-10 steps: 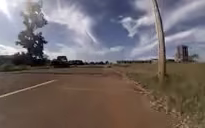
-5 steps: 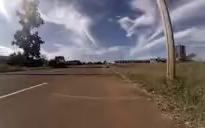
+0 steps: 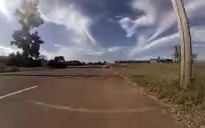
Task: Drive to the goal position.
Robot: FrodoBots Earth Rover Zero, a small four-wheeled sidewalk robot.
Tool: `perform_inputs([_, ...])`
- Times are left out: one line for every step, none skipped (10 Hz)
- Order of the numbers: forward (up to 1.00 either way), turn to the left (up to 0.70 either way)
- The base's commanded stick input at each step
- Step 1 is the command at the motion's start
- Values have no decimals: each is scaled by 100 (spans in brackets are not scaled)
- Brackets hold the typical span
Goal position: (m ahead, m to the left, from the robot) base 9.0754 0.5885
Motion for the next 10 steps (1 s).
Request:
perform_inputs([100, 0])
perform_inputs([100, 0])
perform_inputs([100, 0])
perform_inputs([100, 0])
perform_inputs([100, 0])
perform_inputs([100, 0])
perform_inputs([100, -3])
perform_inputs([100, -11])
perform_inputs([100, -34])
perform_inputs([100, -34])
